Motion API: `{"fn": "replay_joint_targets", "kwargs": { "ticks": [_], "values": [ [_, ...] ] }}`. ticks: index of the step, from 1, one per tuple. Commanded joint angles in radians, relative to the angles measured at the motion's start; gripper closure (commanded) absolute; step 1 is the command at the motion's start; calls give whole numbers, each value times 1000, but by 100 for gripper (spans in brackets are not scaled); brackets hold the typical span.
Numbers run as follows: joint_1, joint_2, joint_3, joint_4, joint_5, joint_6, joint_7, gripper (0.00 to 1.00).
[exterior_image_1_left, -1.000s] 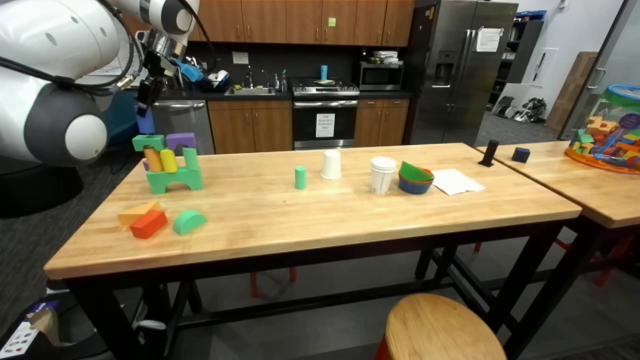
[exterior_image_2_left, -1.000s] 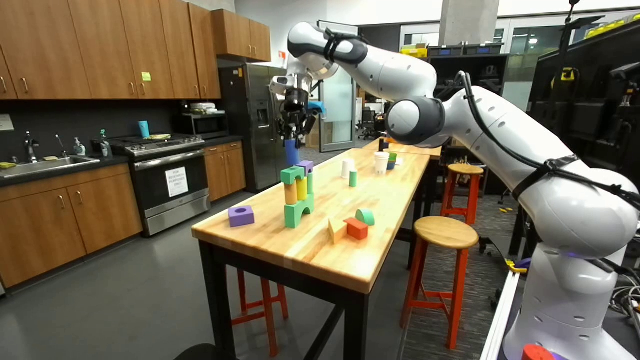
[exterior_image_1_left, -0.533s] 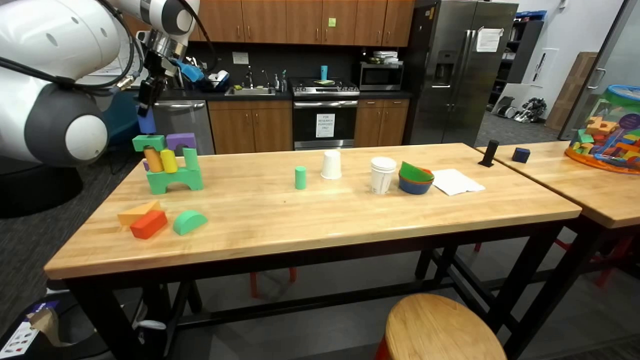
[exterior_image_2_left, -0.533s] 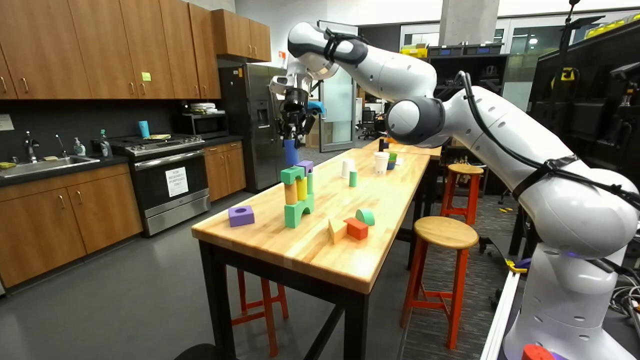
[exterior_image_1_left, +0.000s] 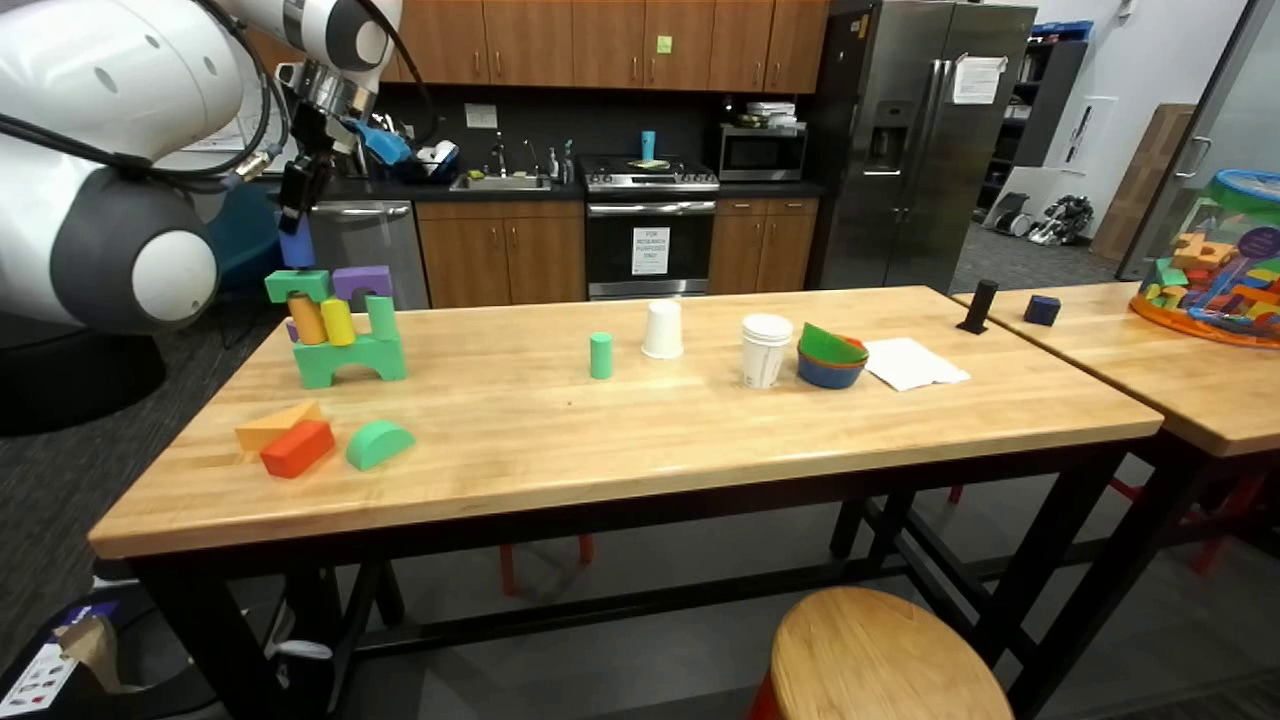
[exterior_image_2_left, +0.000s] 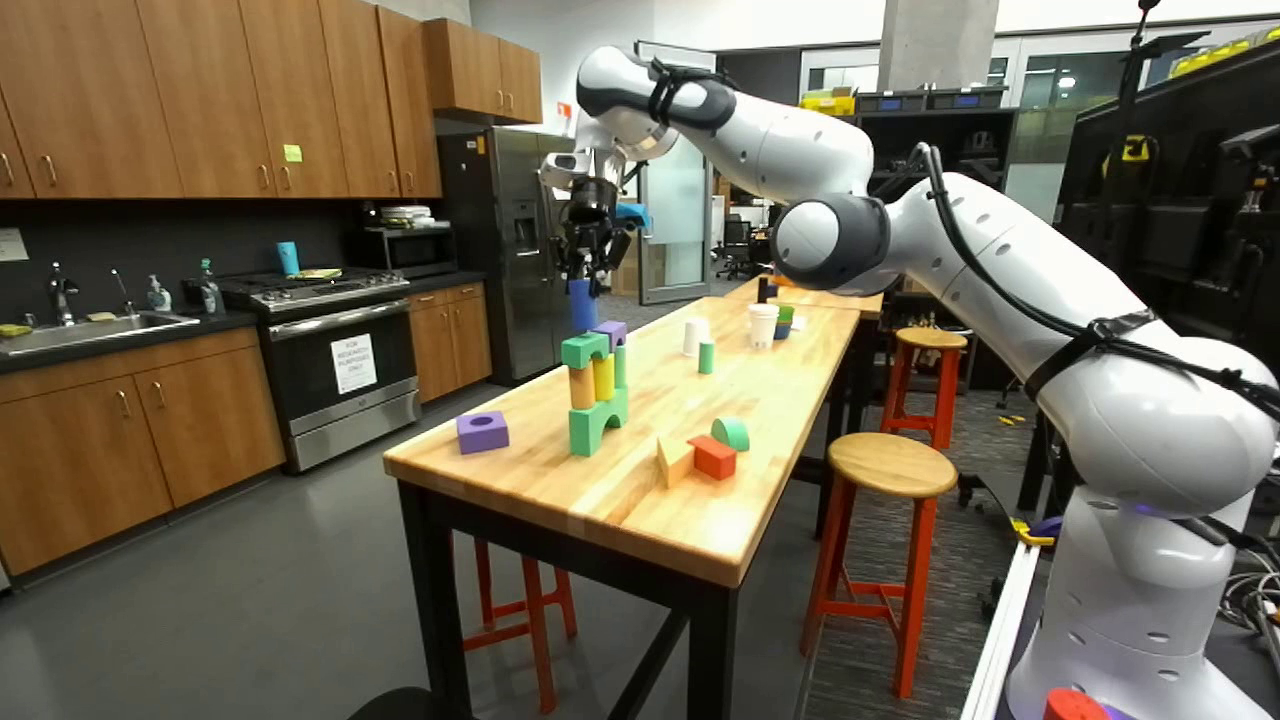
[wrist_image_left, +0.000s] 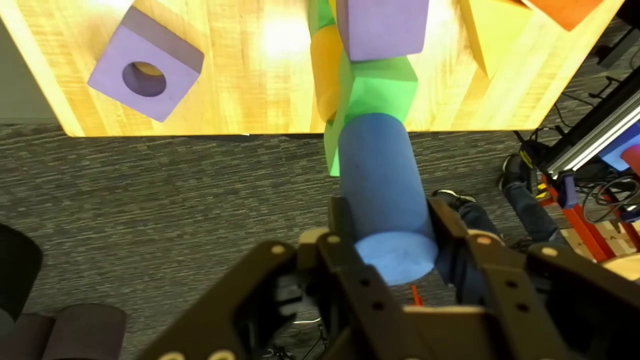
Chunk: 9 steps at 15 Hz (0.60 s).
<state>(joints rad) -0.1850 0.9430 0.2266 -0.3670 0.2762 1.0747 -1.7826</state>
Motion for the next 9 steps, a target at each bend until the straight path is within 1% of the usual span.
{"fn": "replay_joint_targets", "kwargs": {
  "ticks": [1,9],
  "values": [
    [-6,-6,-8,0,-3,0,-12,84],
    [-10,-10,1,0,9,-2,-5,84]
  ]
}}
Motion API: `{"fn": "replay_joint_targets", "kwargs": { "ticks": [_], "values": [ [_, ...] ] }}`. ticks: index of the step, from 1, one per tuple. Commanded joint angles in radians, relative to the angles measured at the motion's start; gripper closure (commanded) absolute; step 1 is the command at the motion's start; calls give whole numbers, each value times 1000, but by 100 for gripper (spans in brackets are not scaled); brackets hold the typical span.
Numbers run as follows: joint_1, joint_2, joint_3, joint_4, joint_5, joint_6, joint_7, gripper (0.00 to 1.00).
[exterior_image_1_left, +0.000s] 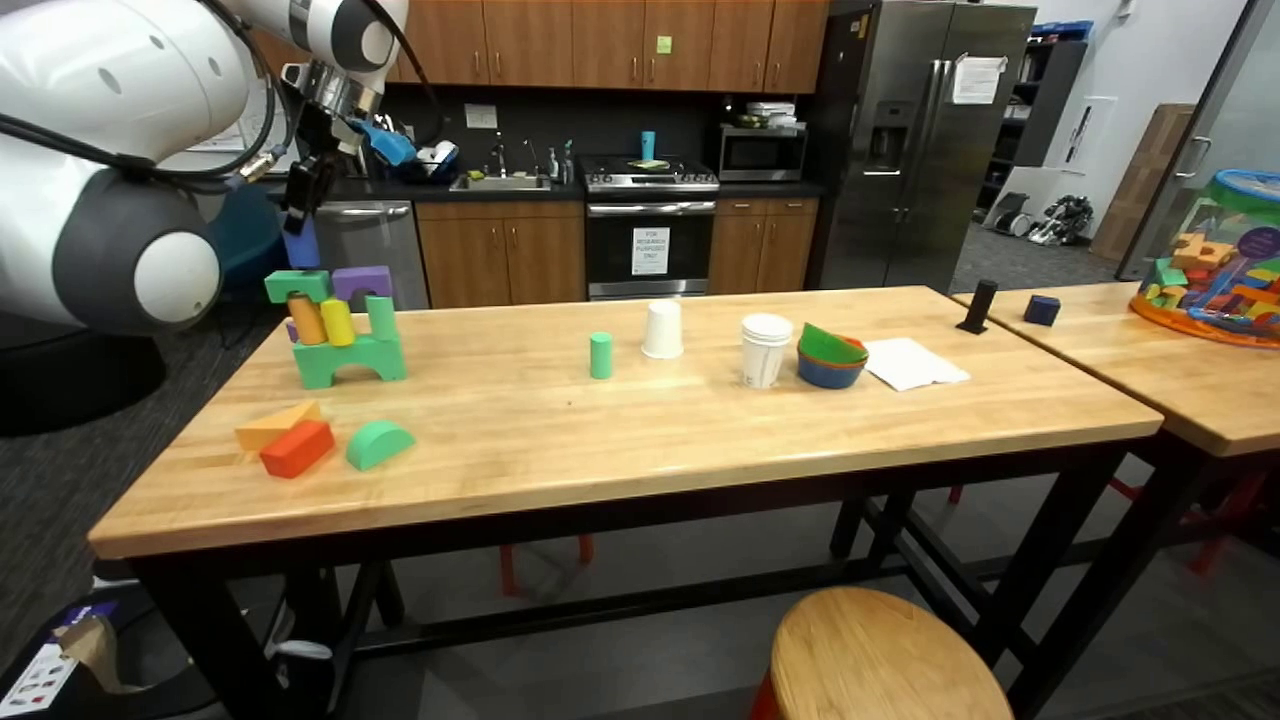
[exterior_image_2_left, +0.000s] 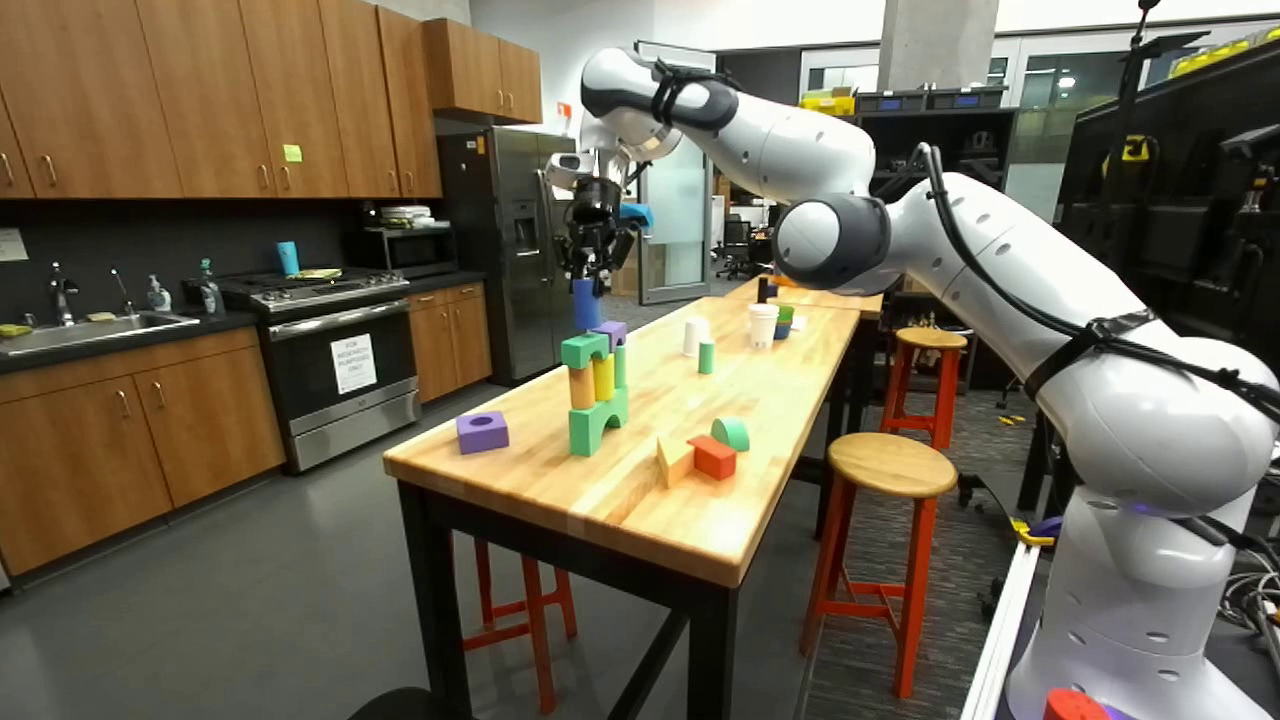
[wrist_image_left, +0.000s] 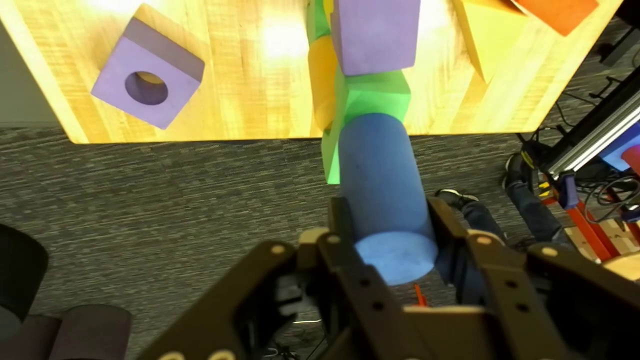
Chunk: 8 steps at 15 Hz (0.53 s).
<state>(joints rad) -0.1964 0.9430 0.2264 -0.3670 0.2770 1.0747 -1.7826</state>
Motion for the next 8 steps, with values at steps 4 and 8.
{"fn": "replay_joint_targets", "kwargs": {
  "ticks": [4,8],
  "values": [
    [6,-1,-1,0,7,-2,2,59],
    [10,-1,-1,0,7,-2,2,59]
  ]
}}
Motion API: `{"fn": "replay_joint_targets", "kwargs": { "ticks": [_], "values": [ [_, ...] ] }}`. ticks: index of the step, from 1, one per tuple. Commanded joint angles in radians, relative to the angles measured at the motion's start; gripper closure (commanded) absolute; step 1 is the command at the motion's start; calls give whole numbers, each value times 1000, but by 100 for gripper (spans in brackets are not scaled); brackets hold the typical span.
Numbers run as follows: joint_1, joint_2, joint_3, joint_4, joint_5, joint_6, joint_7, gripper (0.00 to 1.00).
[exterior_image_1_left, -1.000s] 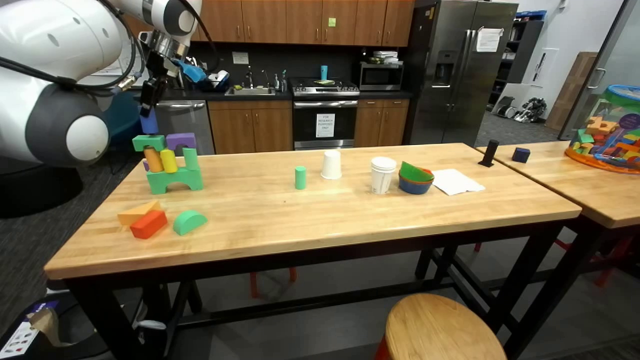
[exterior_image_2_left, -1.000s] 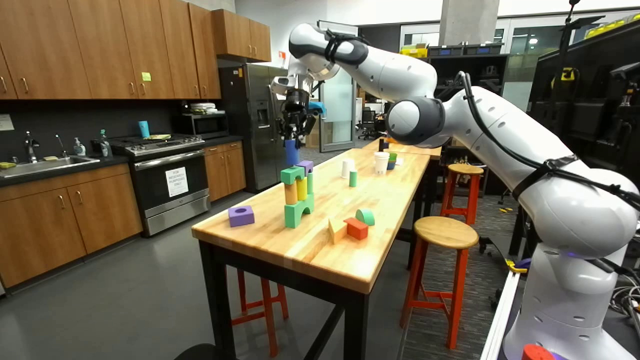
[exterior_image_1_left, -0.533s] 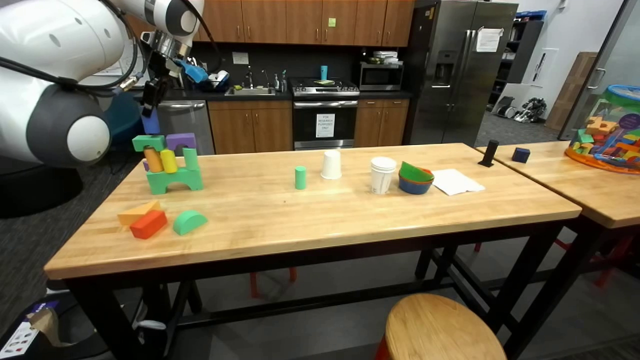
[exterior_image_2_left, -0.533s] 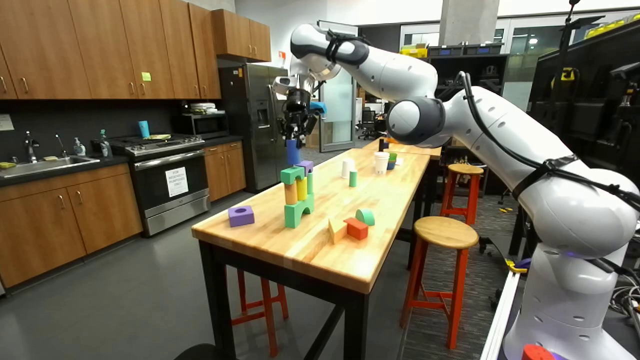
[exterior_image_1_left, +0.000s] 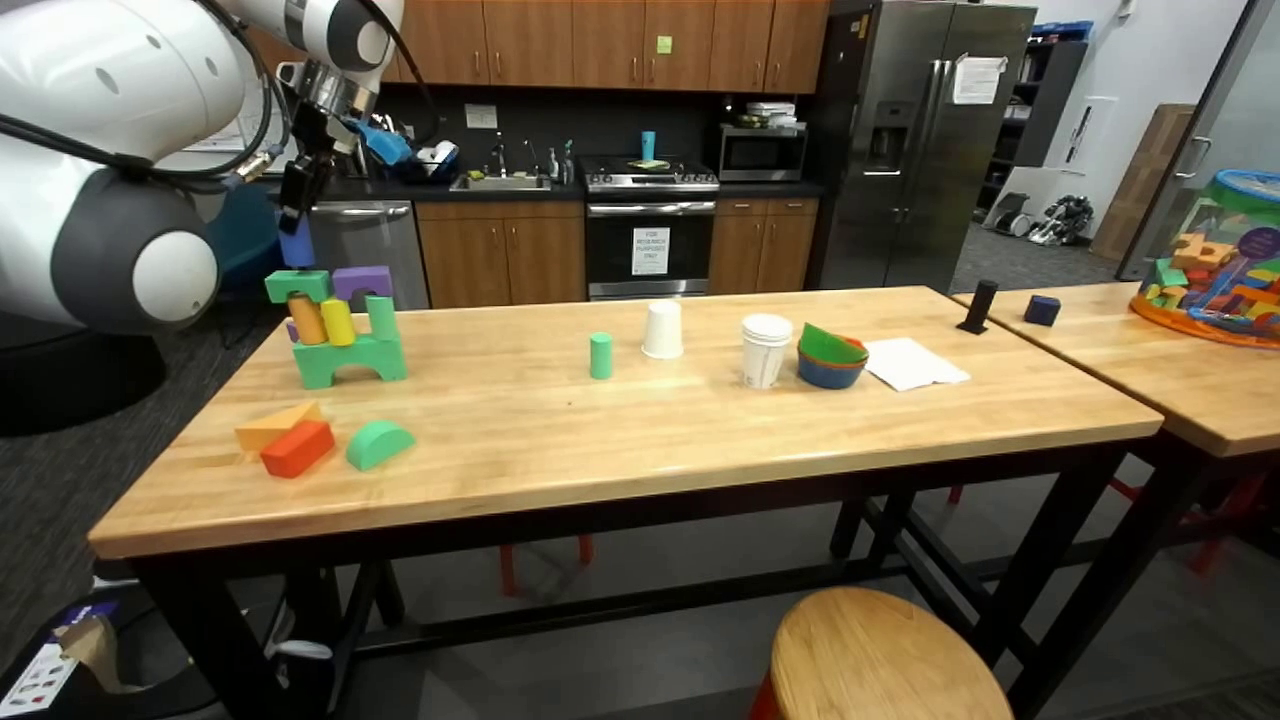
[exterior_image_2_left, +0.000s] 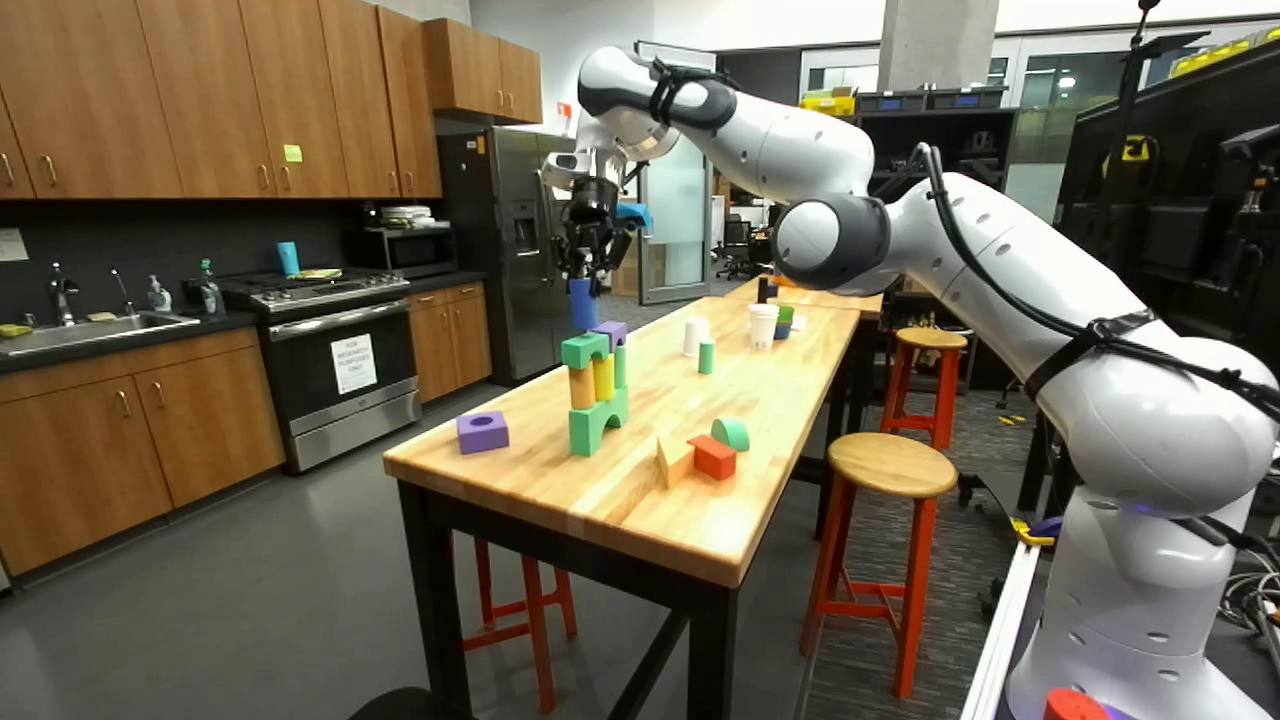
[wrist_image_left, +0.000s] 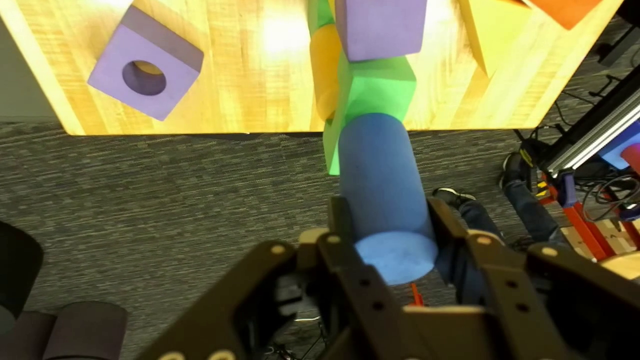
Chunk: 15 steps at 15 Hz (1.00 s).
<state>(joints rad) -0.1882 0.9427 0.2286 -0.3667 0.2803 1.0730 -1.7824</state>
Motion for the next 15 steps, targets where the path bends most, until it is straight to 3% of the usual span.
{"fn": "replay_joint_targets", "kwargs": {
  "ticks": [1,15],
  "values": [
    [3,1,-4,0,3,2,5,84],
    [7,-9,-7,0,-2,7,2,84]
  ]
}}
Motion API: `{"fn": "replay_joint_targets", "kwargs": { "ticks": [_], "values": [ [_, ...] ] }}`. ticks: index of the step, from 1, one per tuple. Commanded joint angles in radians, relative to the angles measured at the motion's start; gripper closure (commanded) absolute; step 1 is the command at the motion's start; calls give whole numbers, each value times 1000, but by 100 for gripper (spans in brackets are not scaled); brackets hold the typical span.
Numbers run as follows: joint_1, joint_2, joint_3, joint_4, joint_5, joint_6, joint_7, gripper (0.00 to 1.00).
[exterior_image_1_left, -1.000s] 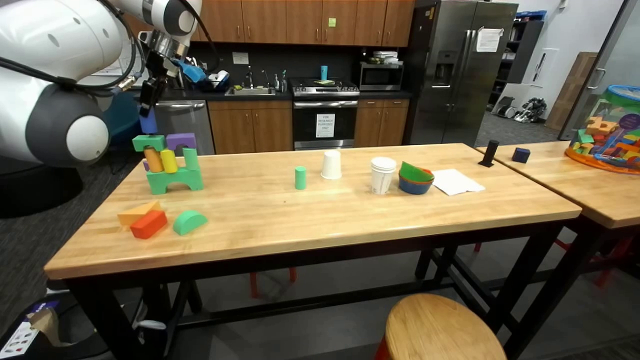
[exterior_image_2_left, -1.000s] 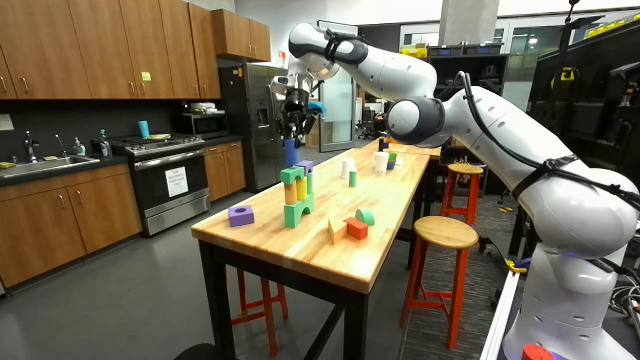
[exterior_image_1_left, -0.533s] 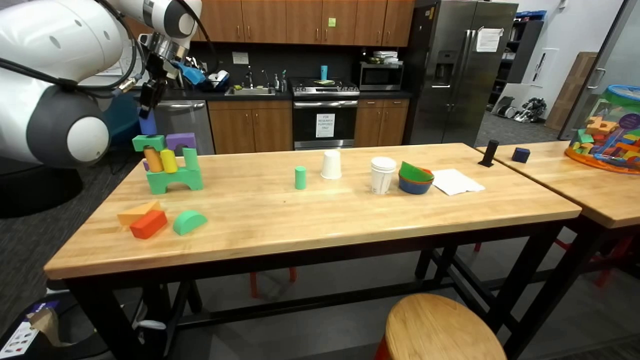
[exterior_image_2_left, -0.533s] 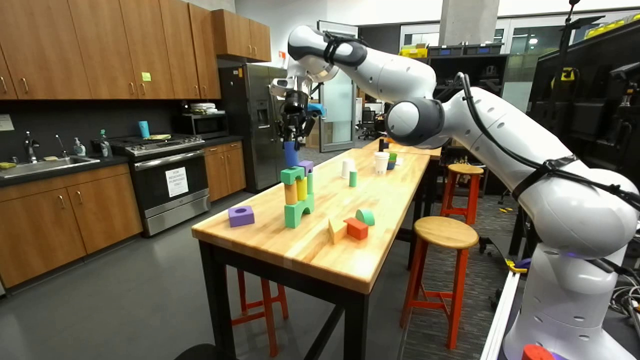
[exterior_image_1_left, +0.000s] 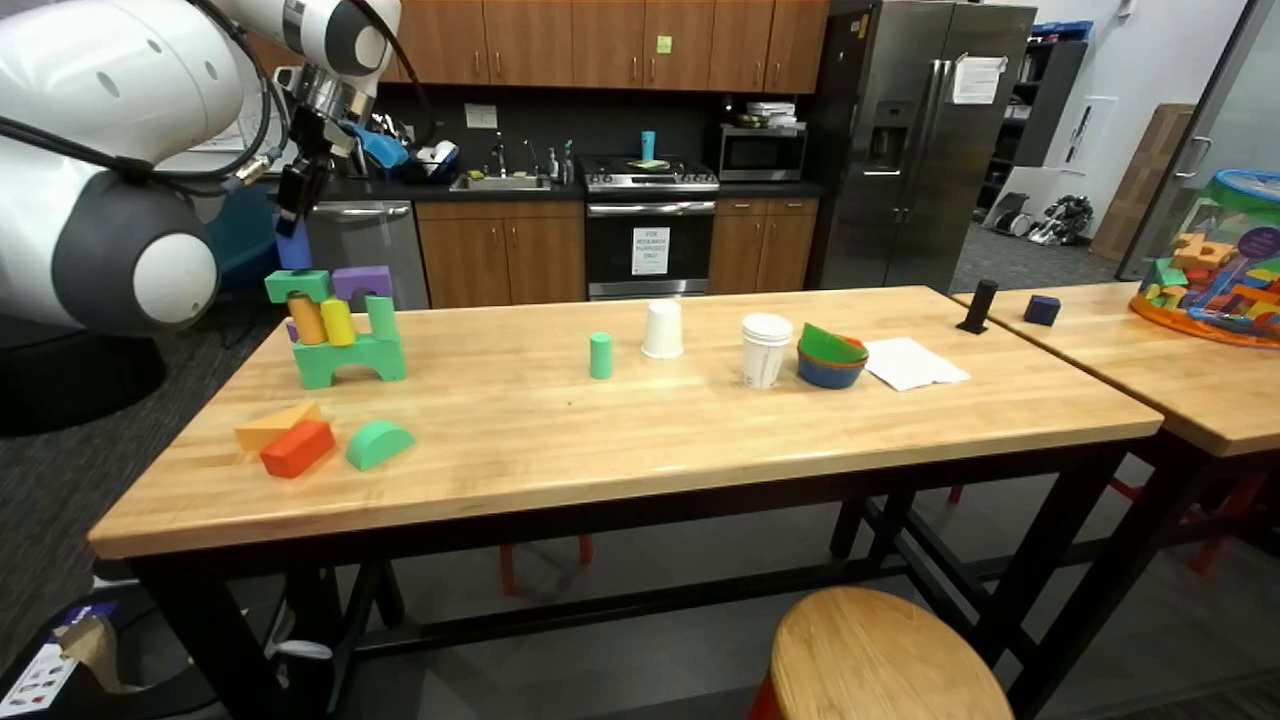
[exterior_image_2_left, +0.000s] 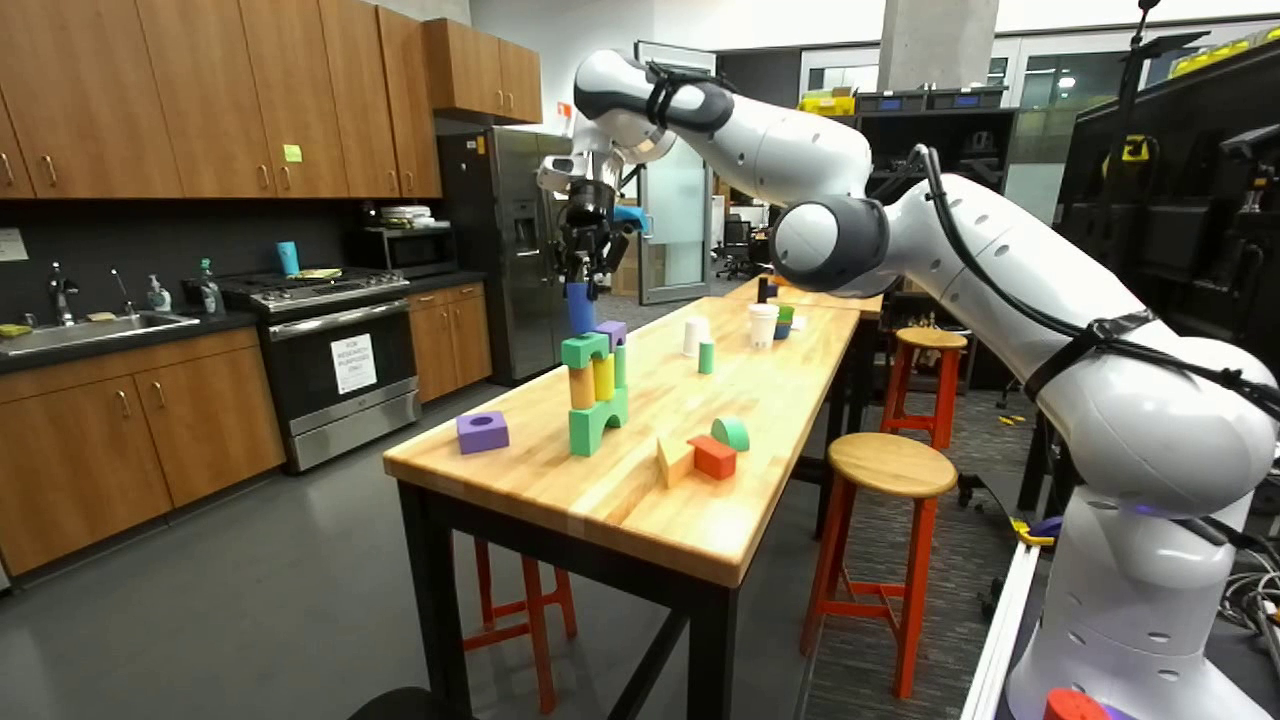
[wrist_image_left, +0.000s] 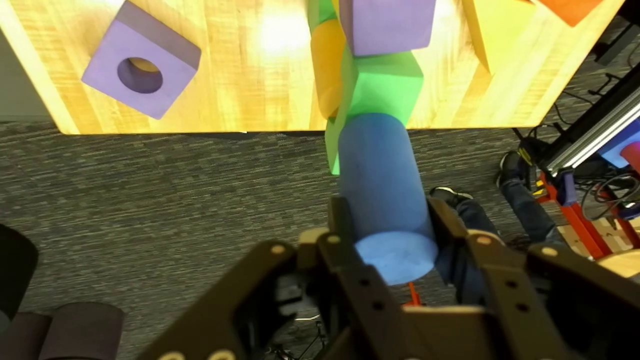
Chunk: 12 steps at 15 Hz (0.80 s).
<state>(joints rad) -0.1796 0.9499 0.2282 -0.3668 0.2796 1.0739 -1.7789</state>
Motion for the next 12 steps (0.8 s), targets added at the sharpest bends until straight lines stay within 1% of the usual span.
{"fn": "replay_joint_targets", "kwargs": {
  "ticks": [1,8,12],
  "values": [
    [-2,-17,-9,1,-7,9,-15,84],
    [3,-29,-32,2,-43,-8,-46,84],
    [11,-37,-40,6,-71,20,-100,84]
  ]
}}
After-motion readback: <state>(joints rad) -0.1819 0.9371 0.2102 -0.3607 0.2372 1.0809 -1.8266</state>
